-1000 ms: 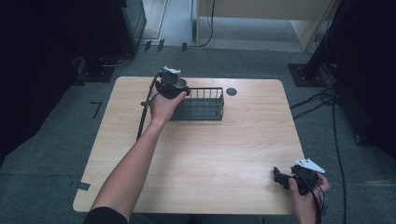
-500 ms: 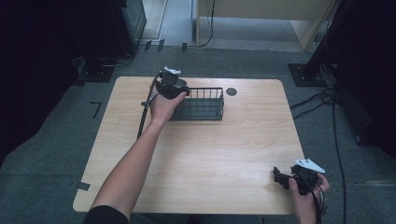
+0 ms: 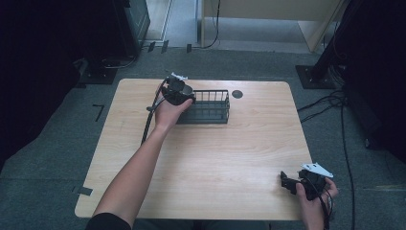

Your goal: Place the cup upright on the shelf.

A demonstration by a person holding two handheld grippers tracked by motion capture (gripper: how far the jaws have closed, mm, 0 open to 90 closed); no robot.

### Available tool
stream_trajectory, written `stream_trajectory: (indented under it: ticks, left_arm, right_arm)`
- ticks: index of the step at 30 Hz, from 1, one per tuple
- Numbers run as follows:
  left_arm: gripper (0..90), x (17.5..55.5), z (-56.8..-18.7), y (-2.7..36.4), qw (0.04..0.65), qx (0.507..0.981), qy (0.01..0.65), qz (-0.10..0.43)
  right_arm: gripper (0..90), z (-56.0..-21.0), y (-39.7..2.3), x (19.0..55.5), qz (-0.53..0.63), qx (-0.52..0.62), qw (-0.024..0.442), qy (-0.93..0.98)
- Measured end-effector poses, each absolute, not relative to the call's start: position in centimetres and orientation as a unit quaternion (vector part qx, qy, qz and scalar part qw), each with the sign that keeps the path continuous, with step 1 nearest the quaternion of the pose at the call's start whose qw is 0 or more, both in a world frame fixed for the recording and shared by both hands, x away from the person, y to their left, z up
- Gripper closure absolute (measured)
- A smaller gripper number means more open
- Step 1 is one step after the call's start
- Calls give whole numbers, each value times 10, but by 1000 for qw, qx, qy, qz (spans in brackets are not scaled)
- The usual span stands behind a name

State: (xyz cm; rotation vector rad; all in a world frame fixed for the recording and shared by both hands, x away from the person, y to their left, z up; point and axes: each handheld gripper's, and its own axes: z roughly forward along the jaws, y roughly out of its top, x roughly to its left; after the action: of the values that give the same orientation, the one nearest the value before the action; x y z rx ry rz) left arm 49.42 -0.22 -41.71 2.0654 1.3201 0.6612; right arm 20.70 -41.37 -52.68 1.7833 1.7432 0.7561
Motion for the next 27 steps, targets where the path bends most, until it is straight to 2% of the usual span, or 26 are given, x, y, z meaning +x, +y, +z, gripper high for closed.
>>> stream_trajectory:
  ticks: [9,15,27]
  left_arm:
    - [128,491,-419,3,279,786,498,237]
    - [31,488,-414,3,269,785,503,242]
    - [0,476,-399,17,280,784,500,237]
  right_arm:
    - [0,-527,-414,207,280,660,265,645]
    - [0,-527,-414,207,280,660,264,645]
    - [0,-527,-414,207,280,660,265,645]
